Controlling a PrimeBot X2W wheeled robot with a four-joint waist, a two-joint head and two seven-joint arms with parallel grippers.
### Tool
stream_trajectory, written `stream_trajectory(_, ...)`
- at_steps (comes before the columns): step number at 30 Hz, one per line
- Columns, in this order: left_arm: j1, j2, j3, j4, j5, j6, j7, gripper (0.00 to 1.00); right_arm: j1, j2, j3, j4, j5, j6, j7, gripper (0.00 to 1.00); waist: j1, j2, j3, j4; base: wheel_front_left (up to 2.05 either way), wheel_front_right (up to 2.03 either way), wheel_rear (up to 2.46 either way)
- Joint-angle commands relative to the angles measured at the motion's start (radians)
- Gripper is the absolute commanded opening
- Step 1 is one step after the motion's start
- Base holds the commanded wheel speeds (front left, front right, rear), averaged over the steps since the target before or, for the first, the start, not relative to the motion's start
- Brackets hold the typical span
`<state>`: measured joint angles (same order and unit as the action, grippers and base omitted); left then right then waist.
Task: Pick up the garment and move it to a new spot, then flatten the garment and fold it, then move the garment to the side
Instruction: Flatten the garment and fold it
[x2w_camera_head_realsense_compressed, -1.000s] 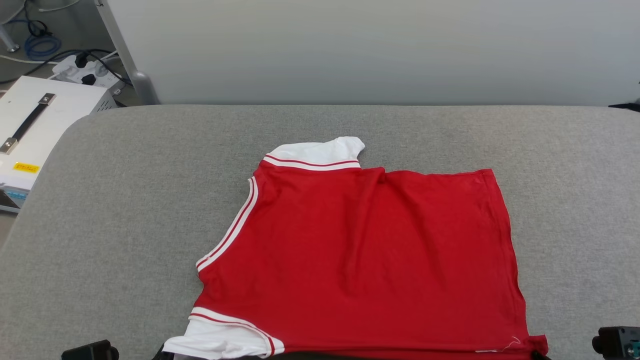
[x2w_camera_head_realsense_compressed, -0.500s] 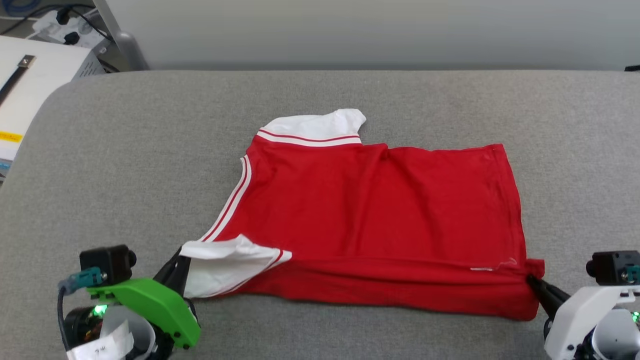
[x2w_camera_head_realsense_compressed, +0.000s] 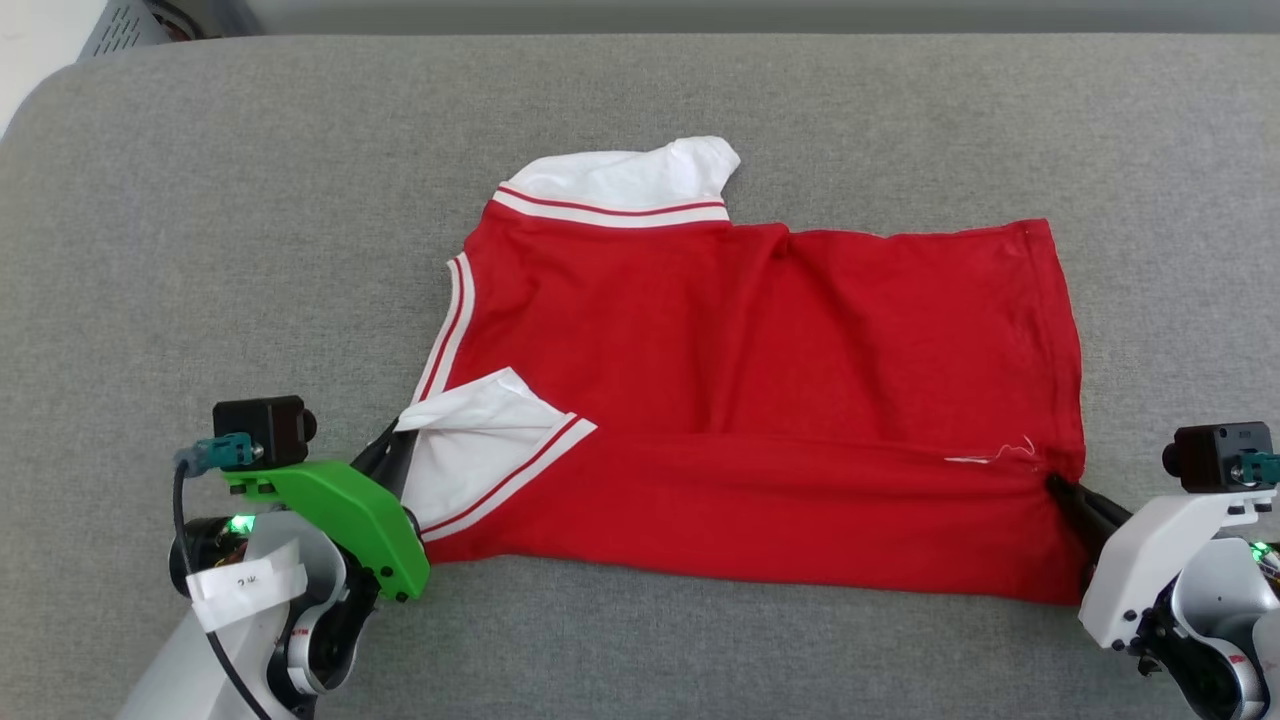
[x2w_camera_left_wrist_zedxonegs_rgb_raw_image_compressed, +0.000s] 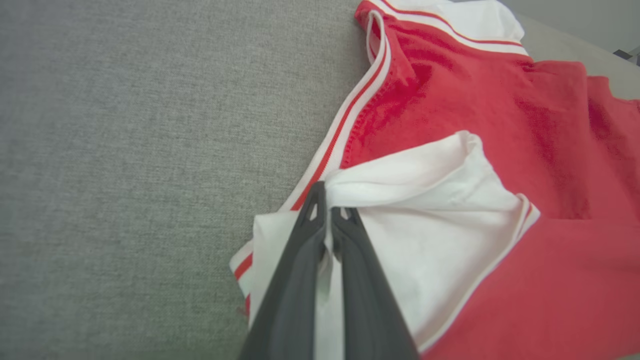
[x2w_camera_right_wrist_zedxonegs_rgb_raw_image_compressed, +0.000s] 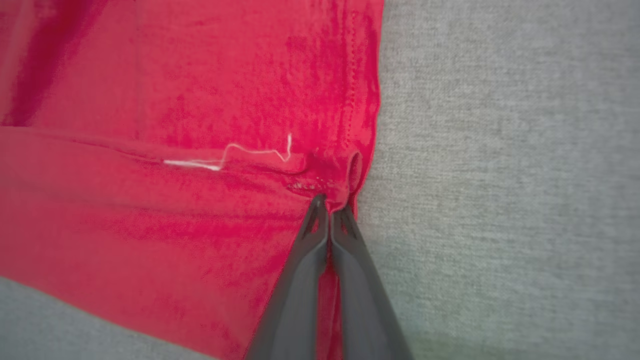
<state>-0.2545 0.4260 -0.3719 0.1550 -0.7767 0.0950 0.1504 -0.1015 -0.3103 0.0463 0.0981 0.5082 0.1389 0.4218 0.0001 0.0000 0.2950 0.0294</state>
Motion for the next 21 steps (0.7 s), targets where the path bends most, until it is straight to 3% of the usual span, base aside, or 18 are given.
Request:
stream_trajectory(1,-0.030,-0.009,-0.004,0.026,-0.001,-0.013,0.000,0.00,-0.022,-0.006,0.008,0.018,0.008,-0.008,-0.010,0.00,-0.0001,0.0000,0.021,0.001,0.00,0.00,0.00)
stream_trajectory(9,-0.085,-0.039,-0.043,0.186,-0.039,-0.073,0.062,0.00,-0.047,-0.021,0.067,0.108,0.020,-0.008,-0.053,0.00,-0.0001,0.0000,0.018,0.001,0.00,0.00,0.00)
stream_trajectory(10,-0.089,-0.042,-0.044,0.199,-0.042,-0.078,0.062,0.02,-0.047,-0.021,0.072,0.117,0.021,-0.008,-0.062,0.26,-0.0001,0.0000,0.013,0.002,0.00,0.00,0.00)
stream_trajectory(11,-0.091,-0.045,-0.046,0.209,-0.044,-0.083,0.061,0.18,-0.048,-0.023,0.076,0.121,0.018,-0.008,-0.073,0.38,-0.0001,0.0000,0.009,0.002,0.00,0.00,0.00)
stream_trajectory(12,-0.092,-0.048,-0.047,0.221,-0.048,-0.088,0.062,0.62,-0.049,-0.025,0.077,0.125,0.009,-0.008,-0.094,1.00,-0.0001,0.0000,0.002,0.003,0.00,0.00,0.00)
stream_trajectory(13,-0.093,-0.051,-0.047,0.230,-0.053,-0.090,0.064,1.00,-0.049,-0.024,0.080,0.127,0.005,-0.008,-0.111,1.00,-0.0001,0.0000,-0.004,0.004,0.00,0.00,0.00)
stream_trajectory(21,-0.096,-0.038,-0.022,0.253,-0.046,-0.068,0.015,1.00,-0.030,0.010,0.066,0.108,-0.038,-0.008,-0.349,1.00,-0.0001,0.0000,-0.061,0.011,0.00,0.00,0.00)
